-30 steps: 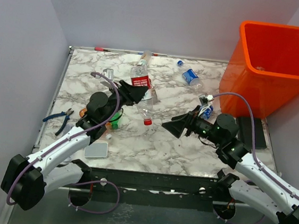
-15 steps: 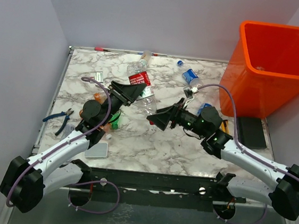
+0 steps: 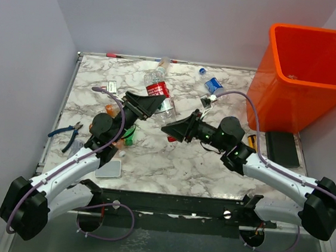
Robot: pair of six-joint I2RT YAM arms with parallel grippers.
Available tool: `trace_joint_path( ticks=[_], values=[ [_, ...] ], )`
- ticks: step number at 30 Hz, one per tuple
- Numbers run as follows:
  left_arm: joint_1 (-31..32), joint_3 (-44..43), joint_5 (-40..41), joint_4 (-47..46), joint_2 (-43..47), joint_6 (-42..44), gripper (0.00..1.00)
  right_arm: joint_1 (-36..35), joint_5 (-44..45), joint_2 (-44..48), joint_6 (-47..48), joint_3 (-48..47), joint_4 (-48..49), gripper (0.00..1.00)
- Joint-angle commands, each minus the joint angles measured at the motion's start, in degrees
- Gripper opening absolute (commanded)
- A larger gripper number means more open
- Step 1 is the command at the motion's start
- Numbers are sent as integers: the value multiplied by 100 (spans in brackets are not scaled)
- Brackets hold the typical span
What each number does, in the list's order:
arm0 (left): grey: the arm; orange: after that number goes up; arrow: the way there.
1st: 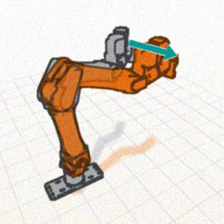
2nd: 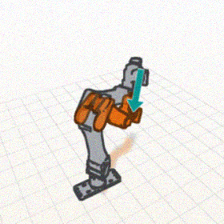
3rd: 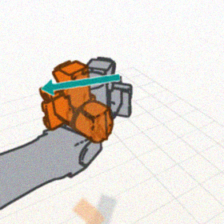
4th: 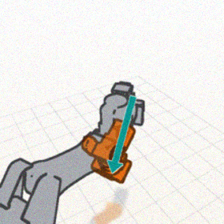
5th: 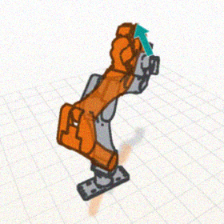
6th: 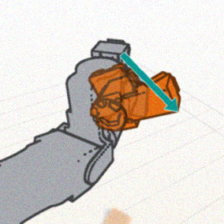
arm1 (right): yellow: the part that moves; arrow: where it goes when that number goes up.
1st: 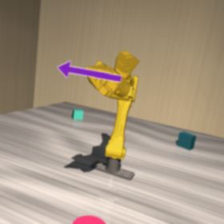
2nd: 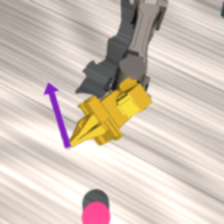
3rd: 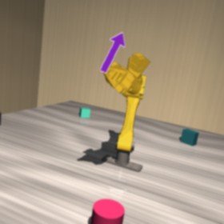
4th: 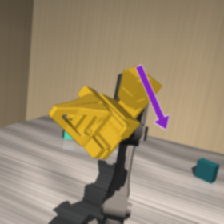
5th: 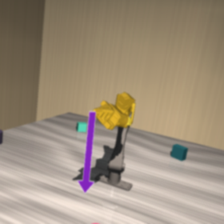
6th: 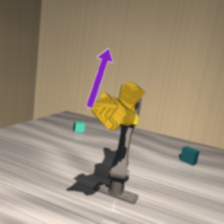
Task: Put the plastic bottles in the bin
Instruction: Pick up the plastic bottle at the center of the board.
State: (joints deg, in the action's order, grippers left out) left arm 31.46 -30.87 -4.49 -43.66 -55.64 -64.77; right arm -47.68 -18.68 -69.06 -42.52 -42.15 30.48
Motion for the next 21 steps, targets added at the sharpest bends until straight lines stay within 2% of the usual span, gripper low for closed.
trace_joint_path(
  ticks=[1,3,4,7,10,12,14,17,18,21],
  values=[
    [27,64,-203,-170,141,245,73,-31,-154,83,-21,-62,96,37],
    [27,51,-225,-163,149,334,85,-31,-182,188,-2,-40,49,32],
    [27,47,-228,-138,159,395,97,-31,-154,263,17,-31,-23,31],
    [22,-97,6,457,405,880,99,-31,96,669,208,-75,-596,28],
    [9,-579,858,1762,934,1998,99,-24,602,1161,644,-356,-1992,26],
    [17,-827,1214,2264,1201,3326,99,9,853,1396,874,-602,-3022,24],
    [20,-970,917,2551,1390,5029,99,89,891,1495,1004,-920,-3979,24],
    [22,-1129,374,3151,1548,7144,99,167,795,1477,1156,-1364,-5120,24],
    [97,-1101,152,3316,1592,8118,99,179,769,1426,1201,-1534,-5461,24],
    [634,-851,-173,3853,1651,10245,99,218,623,1135,1410,-2025,-6364,24]
  ],
)
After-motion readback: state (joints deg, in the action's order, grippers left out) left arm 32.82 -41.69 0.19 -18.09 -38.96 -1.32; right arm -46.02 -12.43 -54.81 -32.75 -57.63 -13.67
